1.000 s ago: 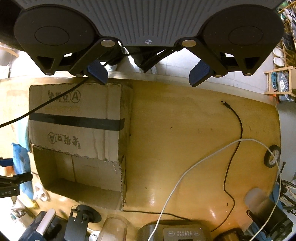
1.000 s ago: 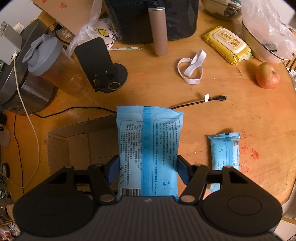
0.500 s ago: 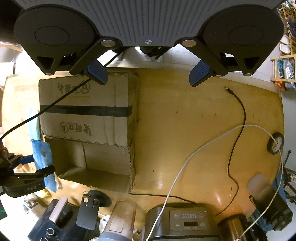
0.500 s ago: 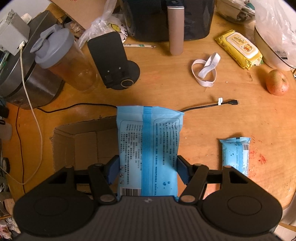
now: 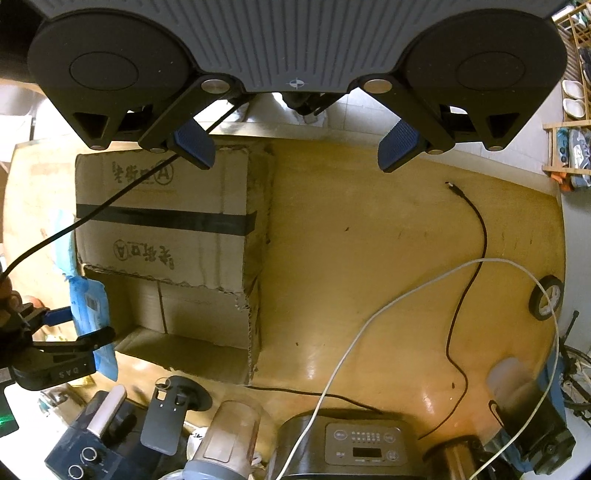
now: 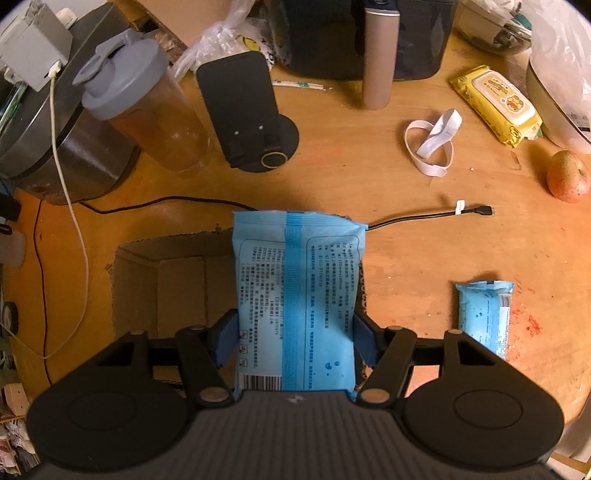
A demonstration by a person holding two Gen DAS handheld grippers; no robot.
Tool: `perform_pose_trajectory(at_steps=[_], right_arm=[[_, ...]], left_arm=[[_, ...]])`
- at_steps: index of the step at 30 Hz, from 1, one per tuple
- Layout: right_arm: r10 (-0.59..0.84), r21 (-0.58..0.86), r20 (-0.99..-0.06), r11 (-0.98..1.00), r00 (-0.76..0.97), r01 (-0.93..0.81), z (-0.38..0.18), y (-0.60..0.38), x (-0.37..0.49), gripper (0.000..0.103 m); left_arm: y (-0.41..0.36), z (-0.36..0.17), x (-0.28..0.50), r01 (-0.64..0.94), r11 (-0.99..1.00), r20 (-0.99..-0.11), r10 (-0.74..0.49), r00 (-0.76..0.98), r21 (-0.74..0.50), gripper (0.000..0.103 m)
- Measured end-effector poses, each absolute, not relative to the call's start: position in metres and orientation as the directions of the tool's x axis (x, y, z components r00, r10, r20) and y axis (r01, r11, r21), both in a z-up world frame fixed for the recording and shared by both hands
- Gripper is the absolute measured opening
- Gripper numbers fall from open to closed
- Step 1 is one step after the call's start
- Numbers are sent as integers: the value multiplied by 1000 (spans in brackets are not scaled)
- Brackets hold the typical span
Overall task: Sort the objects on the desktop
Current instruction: 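Carry the held blue packet with the right tool over the cardboard box, then lower the blue packet into the box and open the right tool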
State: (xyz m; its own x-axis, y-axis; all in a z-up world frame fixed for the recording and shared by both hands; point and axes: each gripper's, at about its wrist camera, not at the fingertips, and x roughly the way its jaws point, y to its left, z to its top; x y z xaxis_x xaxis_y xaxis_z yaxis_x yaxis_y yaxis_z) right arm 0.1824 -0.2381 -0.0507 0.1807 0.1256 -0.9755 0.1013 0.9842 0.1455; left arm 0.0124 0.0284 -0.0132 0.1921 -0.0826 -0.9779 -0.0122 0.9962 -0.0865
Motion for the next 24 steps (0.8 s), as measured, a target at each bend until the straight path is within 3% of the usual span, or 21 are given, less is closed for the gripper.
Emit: perform_pose_trajectory(at_steps=[24], right_arm=[[110, 121, -983, 990, 149, 67, -85, -228, 197, 63]], left_arm=[[29, -16, 15, -24, 996, -982, -77, 171, -83, 97]])
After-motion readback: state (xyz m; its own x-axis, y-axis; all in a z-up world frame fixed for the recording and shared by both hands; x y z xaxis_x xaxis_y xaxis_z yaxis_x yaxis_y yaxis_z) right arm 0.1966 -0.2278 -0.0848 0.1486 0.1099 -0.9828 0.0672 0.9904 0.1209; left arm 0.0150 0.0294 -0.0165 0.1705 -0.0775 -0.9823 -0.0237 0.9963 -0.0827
